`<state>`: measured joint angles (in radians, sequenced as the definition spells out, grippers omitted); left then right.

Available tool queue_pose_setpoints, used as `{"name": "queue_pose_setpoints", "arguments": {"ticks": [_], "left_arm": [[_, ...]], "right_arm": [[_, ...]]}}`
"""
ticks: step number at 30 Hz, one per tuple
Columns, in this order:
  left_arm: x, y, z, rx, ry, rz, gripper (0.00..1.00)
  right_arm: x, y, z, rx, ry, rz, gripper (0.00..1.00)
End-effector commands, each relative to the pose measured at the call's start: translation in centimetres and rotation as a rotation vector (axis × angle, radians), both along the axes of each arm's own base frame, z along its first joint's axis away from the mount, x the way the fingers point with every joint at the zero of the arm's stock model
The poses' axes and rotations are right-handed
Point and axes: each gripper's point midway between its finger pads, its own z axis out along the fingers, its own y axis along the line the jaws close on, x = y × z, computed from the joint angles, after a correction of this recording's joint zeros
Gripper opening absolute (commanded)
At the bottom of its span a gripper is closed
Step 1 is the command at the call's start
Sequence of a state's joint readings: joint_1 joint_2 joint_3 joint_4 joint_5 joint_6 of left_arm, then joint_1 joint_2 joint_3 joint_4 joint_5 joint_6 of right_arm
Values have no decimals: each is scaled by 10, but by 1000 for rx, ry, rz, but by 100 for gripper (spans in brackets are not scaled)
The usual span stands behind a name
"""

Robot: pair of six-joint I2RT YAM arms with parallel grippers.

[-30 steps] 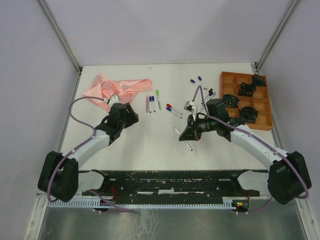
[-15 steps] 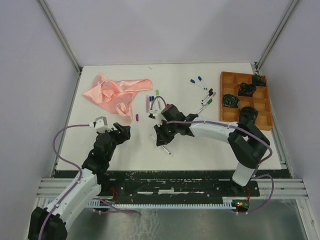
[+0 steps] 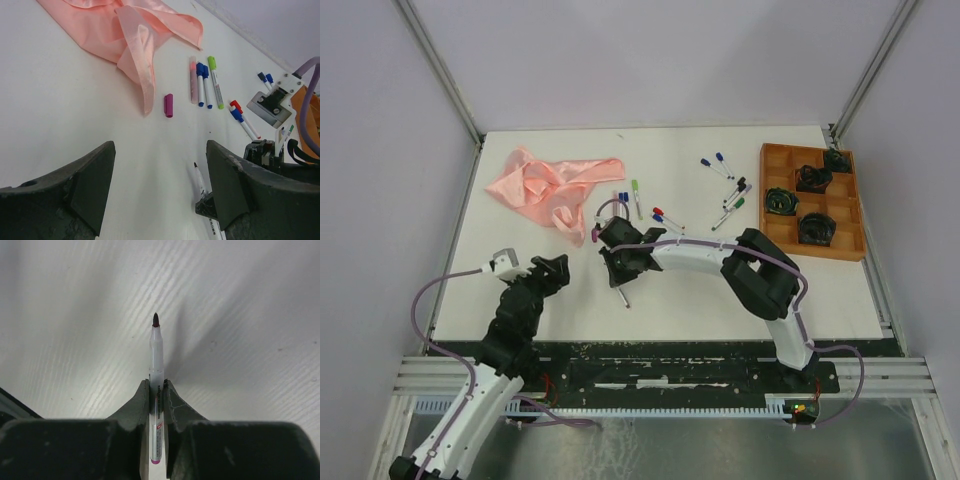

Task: Open the pen caps
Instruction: Place the pen at the center of the board.

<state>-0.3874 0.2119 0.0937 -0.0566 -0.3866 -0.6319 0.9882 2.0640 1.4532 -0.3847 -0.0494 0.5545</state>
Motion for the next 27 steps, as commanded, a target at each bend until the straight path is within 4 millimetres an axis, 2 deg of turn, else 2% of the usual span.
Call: {"name": "queue_pose_setpoints", "arguments": {"ticks": [1, 2, 7, 8, 13, 19, 27], "left_arm": [[-3, 6, 4, -50, -22, 40, 79], [-3, 6, 4, -51, -24, 39, 80], [-7, 9, 4, -53, -15, 49, 79], [-7, 9, 5, -59, -20, 51, 79], [-9, 8, 12, -90, -48, 42, 79], [-11, 4, 10, -101, -36, 23, 79], [-11, -6, 17, -122, -52, -27, 80]], "right_arm": [[6, 1, -2, -31, 4, -121, 17], [5, 0, -5, -40, 5, -125, 18], [4, -7, -15, -90, -19, -151, 40], [3, -7, -16, -94, -19, -153, 41], [2, -8, -18, -99, -29, -152, 43], [3, -7, -18, -101, -43, -129, 43], [-9, 21, 23, 70, -21, -4, 45]]}}
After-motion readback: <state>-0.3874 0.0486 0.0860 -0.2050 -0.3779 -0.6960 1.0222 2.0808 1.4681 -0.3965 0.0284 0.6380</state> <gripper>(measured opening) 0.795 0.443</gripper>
